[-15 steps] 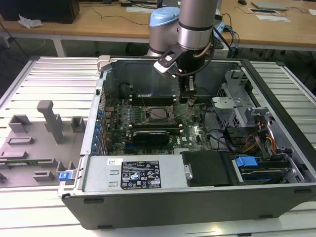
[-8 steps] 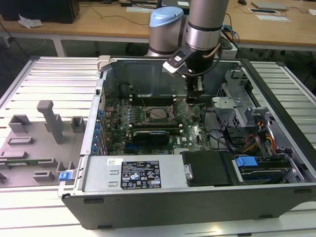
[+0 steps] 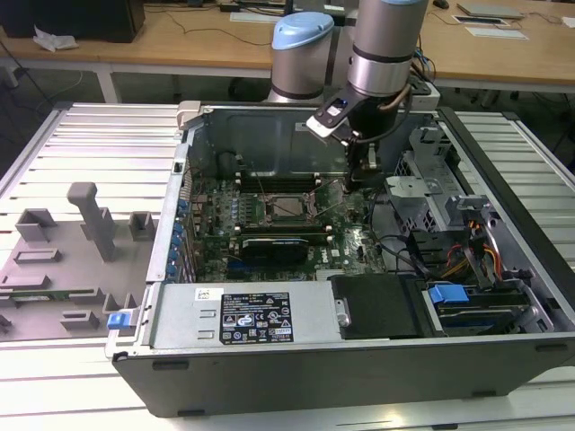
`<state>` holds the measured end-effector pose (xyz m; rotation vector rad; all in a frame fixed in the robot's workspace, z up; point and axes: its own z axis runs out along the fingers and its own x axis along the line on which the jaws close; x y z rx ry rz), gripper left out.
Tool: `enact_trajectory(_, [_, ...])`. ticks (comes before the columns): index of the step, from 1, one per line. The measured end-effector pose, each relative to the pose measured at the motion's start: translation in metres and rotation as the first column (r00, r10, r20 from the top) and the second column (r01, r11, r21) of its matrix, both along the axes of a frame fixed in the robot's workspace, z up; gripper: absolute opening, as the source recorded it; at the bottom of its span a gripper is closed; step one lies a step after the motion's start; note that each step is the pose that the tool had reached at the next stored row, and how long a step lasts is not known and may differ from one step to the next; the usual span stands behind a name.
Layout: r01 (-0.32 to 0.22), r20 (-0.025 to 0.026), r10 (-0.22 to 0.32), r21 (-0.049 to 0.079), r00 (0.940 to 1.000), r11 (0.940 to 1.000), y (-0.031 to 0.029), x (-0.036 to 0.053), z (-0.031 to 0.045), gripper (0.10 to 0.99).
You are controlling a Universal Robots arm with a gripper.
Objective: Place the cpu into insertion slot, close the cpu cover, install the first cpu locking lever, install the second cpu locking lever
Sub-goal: 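Close the cpu cover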
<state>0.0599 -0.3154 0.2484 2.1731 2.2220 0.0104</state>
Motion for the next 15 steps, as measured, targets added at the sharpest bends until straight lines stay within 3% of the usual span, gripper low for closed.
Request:
enact_trajectory(5, [0.000, 0.0000, 0.000, 0.000, 1.0000, 1.0000, 0.0000, 0.0000, -0.0016, 0.106])
enact_trajectory(6, [0.000, -0.0024, 0.000, 0.000, 1.0000, 1.0000, 0.0000, 0.0001, -0.0017, 0.106])
enact_trajectory(7, [0.000, -0.0192, 0.000, 0.001, 0.9998, 1.0000, 0.0000, 0.0002, -0.0019, 0.106])
enact_trajectory(10, [0.000, -0.0810, 0.000, 0.002, 0.9967, 1.0000, 0.0000, 0.0013, -0.0023, 0.106])
enact_trajectory(11, [0.000, -0.0893, 0.000, 0.002, 0.9960, 1.0000, 0.0000, 0.0014, -0.0023, 0.106])
enact_trajectory(15, [0.000, -0.0905, 0.000, 0.002, 0.9959, 1.0000, 0.0000, 0.0014, -0.0023, 0.106])
